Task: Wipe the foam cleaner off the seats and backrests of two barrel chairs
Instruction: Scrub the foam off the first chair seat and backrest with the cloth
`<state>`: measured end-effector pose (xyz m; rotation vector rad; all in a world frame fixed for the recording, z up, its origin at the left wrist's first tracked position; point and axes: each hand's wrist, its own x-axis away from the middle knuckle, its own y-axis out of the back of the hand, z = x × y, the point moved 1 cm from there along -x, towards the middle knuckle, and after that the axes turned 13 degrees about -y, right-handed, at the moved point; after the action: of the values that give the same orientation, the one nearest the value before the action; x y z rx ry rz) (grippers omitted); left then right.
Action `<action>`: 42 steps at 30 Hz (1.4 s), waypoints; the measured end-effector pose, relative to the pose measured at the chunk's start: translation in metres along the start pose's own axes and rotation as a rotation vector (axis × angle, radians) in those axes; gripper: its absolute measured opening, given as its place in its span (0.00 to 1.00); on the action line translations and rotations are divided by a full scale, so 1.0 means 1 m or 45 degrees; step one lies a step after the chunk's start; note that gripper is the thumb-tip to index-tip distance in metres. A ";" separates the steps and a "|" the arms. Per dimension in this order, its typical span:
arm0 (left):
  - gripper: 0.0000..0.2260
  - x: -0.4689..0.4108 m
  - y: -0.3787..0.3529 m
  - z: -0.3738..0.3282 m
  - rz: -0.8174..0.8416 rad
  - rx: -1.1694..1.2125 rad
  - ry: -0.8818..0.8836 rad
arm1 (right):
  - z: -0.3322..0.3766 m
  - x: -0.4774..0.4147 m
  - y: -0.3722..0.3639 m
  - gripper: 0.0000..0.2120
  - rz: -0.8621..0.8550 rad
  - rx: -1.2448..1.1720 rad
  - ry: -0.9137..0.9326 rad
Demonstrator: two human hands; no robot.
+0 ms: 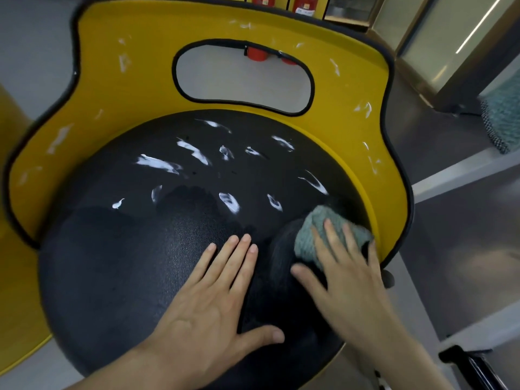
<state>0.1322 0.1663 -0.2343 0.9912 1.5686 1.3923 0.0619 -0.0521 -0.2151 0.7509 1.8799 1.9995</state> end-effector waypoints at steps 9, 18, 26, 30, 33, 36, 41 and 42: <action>0.49 -0.001 0.000 0.000 0.008 0.010 0.004 | 0.003 -0.030 0.006 0.40 -0.064 -0.029 0.066; 0.49 -0.002 -0.004 0.001 0.001 0.007 -0.002 | 0.018 -0.013 0.002 0.44 -0.044 -0.021 0.181; 0.50 -0.003 -0.006 0.002 -0.018 0.000 -0.001 | 0.024 0.012 -0.001 0.53 0.052 -0.062 0.074; 0.49 -0.002 -0.003 0.001 0.004 0.025 0.001 | 0.011 -0.018 0.002 0.50 -0.042 -0.055 0.076; 0.49 -0.002 -0.003 0.001 -0.001 0.031 0.008 | 0.007 -0.027 0.002 0.51 -0.100 -0.104 -0.028; 0.51 -0.003 -0.005 0.003 -0.002 0.040 -0.002 | 0.018 0.010 -0.008 0.49 -0.057 -0.168 0.073; 0.57 -0.005 -0.009 0.005 0.013 0.055 -0.015 | 0.009 0.004 -0.002 0.32 0.021 -0.116 0.277; 0.57 -0.006 -0.009 0.006 0.012 0.053 -0.017 | 0.004 -0.011 0.002 0.32 -0.004 -0.127 0.233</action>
<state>0.1393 0.1624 -0.2430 1.0324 1.5906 1.3616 0.0735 -0.0550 -0.2154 0.5548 1.8584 2.2083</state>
